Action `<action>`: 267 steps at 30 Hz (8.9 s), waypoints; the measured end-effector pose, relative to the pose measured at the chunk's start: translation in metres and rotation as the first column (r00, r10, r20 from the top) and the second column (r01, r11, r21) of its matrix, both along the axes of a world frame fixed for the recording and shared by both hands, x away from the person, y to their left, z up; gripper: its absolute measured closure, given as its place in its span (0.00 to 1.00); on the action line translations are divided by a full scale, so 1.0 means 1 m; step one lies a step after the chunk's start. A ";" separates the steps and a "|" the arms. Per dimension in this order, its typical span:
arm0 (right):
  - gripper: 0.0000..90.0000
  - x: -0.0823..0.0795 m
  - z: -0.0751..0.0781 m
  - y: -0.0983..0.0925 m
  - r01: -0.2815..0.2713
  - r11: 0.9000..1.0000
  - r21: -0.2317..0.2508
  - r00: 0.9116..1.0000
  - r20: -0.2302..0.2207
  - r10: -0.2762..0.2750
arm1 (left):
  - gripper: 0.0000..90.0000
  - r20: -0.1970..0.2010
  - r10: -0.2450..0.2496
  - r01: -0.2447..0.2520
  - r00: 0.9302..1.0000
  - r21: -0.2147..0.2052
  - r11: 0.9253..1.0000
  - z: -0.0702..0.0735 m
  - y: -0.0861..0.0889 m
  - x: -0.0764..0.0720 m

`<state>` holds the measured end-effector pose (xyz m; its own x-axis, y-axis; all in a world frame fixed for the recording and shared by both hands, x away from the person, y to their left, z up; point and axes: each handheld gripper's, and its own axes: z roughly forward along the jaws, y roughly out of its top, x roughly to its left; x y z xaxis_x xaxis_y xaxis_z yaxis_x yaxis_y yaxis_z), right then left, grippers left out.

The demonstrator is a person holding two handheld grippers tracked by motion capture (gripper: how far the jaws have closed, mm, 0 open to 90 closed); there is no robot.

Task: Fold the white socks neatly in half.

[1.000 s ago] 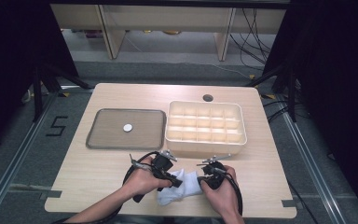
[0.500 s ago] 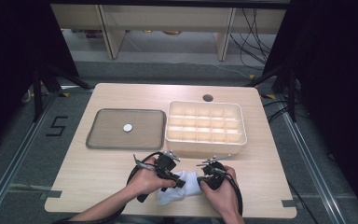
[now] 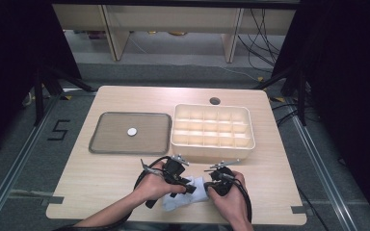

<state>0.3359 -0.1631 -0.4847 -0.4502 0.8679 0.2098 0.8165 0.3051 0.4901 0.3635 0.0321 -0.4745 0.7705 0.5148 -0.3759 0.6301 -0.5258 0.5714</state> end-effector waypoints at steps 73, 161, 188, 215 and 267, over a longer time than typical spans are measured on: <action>1.00 0.000 0.021 0.050 -0.119 0.989 0.084 0.990 -0.059 0.124 | 0.55 -0.031 0.217 -0.218 0.976 -0.038 0.975 -0.008 0.097 -0.012; 1.00 -0.001 -0.002 -0.007 0.039 0.999 0.016 0.999 -0.028 -0.039 | 0.92 -0.172 0.161 -0.189 0.972 -0.161 0.969 -0.004 0.060 -0.005; 1.00 -0.001 -0.003 0.009 0.038 0.999 0.003 0.999 -0.029 -0.038 | 0.92 -0.170 0.156 -0.183 0.973 -0.159 0.970 -0.001 0.050 -0.003; 1.00 0.000 -0.004 0.018 0.009 1.000 0.002 0.999 -0.038 -0.009 | 0.92 -0.165 0.164 -0.194 0.973 -0.188 0.963 -0.001 0.043 -0.002; 1.00 -0.001 -0.008 0.035 -0.035 0.999 0.007 0.999 -0.028 0.035 | 0.92 -0.152 0.161 -0.188 0.975 -0.187 0.964 0.004 0.038 0.000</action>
<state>0.3349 -0.1284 -0.4926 -0.4746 0.8501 0.2281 0.8186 0.3310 0.4695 0.3640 0.0706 -0.4703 0.6108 0.5409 -0.5782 0.7799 -0.2852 0.5571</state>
